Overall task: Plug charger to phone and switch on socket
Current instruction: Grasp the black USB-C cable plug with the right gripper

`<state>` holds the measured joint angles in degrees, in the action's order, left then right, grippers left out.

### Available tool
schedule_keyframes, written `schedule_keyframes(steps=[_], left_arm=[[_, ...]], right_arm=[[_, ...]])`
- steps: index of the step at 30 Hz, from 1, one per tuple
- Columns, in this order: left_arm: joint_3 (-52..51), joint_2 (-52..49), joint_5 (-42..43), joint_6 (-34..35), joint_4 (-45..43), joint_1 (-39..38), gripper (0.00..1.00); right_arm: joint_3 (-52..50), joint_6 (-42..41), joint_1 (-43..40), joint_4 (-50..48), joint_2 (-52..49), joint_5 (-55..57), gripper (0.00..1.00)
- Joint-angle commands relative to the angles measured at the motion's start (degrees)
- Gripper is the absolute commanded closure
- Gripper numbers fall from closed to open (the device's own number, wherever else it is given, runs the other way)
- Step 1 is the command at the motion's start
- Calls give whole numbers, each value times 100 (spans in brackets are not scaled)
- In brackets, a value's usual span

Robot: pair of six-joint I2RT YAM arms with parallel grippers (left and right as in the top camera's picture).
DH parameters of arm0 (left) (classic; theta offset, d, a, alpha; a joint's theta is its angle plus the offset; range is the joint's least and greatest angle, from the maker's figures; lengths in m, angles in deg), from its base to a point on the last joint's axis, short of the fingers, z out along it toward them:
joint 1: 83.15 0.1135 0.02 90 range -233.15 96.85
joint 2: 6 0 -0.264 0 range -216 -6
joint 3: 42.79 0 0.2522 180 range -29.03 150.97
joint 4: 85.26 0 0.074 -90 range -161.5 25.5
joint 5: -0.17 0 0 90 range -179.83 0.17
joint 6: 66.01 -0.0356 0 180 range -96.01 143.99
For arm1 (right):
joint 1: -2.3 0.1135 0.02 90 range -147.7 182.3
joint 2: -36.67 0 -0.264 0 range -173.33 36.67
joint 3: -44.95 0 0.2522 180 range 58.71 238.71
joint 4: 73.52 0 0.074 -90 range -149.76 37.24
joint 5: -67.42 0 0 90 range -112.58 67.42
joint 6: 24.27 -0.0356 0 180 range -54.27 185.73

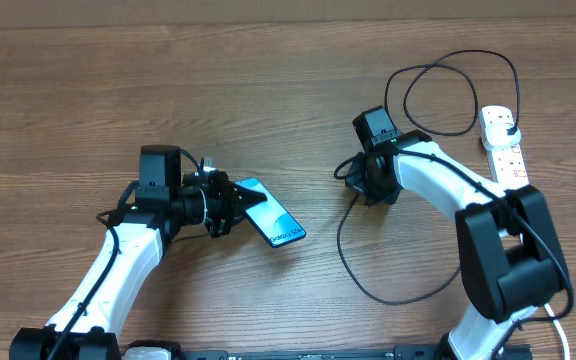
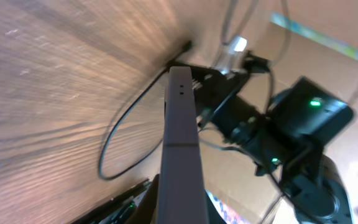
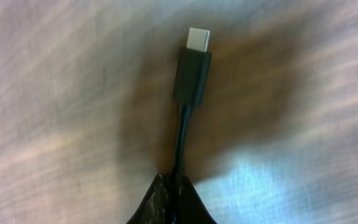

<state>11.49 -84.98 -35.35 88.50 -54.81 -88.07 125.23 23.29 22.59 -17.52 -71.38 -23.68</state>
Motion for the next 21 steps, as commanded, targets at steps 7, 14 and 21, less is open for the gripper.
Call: schedule_keyframes(steps=[7, 14, 21], left_arm=[[83, 9, 1471, -297, -1539, 372, 96], [90, -372, 1952, 273, -2872, 389, 96], [90, -1213, 2371, 1443, -4988, 367, 96]], right_arm=[[-46, 2124, 22, 1215, 2677, -1928, 96], [-68, 2743, 28, 2267, 4273, -2983, 96], [-459, 2896, 35, 2350, 5320, -4190, 96]])
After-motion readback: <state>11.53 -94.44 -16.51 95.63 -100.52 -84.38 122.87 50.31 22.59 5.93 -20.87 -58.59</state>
